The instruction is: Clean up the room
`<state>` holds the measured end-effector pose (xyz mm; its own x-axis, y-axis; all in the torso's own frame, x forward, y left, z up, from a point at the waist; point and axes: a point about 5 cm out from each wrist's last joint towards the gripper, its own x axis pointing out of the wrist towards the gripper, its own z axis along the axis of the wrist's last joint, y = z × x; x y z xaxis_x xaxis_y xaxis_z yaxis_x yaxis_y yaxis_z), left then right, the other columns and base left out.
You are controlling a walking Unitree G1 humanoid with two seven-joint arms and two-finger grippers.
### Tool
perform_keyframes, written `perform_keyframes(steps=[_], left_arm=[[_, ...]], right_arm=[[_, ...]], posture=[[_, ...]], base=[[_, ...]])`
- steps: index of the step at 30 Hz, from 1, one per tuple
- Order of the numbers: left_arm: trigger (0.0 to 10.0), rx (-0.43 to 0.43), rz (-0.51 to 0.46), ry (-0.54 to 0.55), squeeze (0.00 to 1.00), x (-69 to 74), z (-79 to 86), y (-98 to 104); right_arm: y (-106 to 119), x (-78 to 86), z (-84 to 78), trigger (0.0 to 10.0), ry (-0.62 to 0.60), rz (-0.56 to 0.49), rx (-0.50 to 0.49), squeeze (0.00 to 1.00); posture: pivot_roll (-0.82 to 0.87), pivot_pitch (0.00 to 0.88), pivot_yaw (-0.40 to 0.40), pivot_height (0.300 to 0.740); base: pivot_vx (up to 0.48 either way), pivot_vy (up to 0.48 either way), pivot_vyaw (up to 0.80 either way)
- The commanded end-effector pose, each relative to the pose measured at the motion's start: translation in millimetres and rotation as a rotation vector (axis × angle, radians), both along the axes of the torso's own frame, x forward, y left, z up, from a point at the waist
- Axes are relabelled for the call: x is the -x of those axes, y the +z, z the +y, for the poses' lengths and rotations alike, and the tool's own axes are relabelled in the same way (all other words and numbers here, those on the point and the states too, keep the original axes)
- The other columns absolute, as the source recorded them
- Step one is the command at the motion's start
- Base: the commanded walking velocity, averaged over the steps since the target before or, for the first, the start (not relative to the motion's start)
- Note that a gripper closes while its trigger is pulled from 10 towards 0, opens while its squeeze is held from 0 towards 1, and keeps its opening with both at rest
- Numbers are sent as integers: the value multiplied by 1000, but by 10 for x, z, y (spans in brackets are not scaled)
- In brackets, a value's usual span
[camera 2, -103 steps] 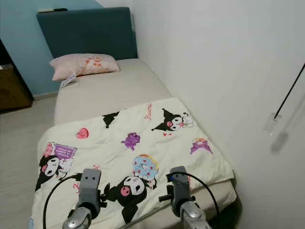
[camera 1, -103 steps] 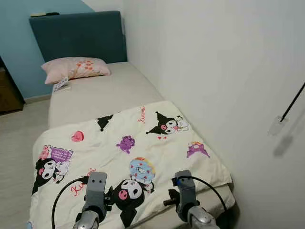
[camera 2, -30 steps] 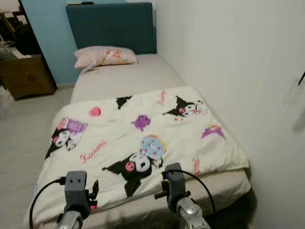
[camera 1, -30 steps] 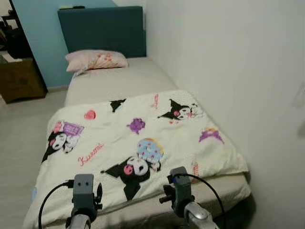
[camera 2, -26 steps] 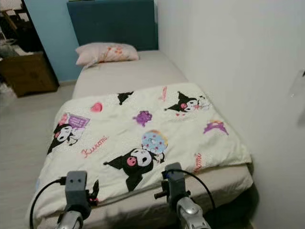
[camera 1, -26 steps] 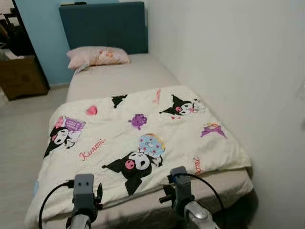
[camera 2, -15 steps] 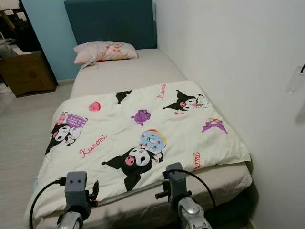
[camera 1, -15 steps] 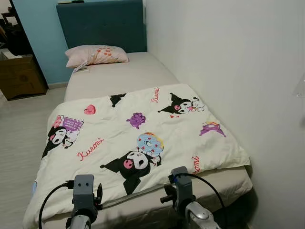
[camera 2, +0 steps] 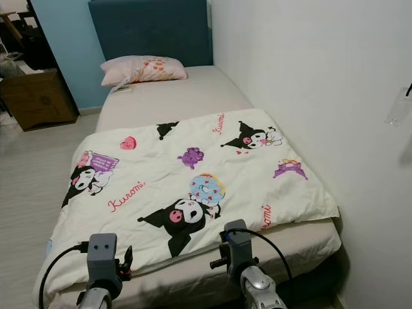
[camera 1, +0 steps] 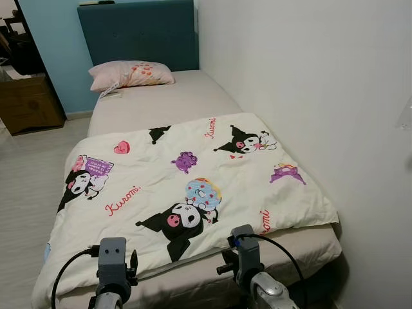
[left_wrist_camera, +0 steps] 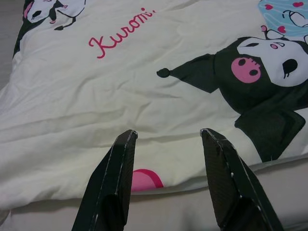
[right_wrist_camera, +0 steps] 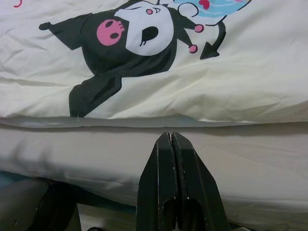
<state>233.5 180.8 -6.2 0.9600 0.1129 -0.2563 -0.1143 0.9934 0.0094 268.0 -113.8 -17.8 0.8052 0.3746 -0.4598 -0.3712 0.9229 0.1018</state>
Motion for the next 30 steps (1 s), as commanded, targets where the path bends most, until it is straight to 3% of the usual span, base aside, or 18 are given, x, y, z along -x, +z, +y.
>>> perform_keyframes(steps=[1,3,5,7,10,11,12,15,17,18,19,20,21,30], left_arm=[[10000,-1,7,4,0,17,-12,-7],[10000,-3,7,4,0,18,-10,-6],[10000,-37,16,-22,0,30,6,-11],[10000,-162,52,-92,0,28,50,-27],[10000,-223,70,-129,0,21,72,-32],[10000,-310,84,-173,0,-6,125,-21],[10000,-310,84,-173,0,-6,125,-21],[10000,-553,97,-331,39,-134,263,73],[10000,-553,97,-331,39,-134,263,73],[10000,-599,96,-384,482,-162,277,96],[10000,-637,100,-429,1000,-184,287,110],[10000,-637,100,-429,1000,-184,287,110],[10000,-689,119,-515,1000,-200,295,106],[10000,-721,164,-603,1000,-170,300,54]], right_arm=[[19,-12,26,10000,14,-10,-1,0],[22,-13,30,10000,20,-13,4,0],[31,-17,57,10000,83,-32,70,0],[49,-24,110,10000,214,-75,190,0],[61,-32,125,10000,254,-89,223,0],[98,-68,146,10000,293,-110,249,0],[98,-68,146,10000,293,-110,249,0],[235,-227,182,10000,391,-165,360,0],[235,-227,182,10000,391,-165,360,0],[277,-275,187,10000,409,-179,385,0],[322,-322,193,10000,431,-199,417,0],[322,-322,193,10000,431,-199,417,0],[407,-410,211,10000,475,-229,467,1000],[512,-516,229,10000,541,-263,553,1000]], posture=[[-27,0,-7,600],[-26,0,-7,600],[-27,0,-8,600],[-28,0,-7,600],[-29,0,-12,600],[-30,0,-14,600],[-30,0,-14,600],[-26,3,-24,600],[-26,3,-24,600],[-26,19,-23,600],[-25,32,-25,600],[-25,32,-25,600],[-25,67,-23,600],[-22,113,-28,600]], base=[[0,0,0],[0,0,0],[0,0,0],[0,0,0],[0,0,0],[0,0,0],[0,0,0],[0,0,0],[0,0,0],[0,0,0],[0,0,0],[0,0,0],[0,0,0],[0,0,0]])
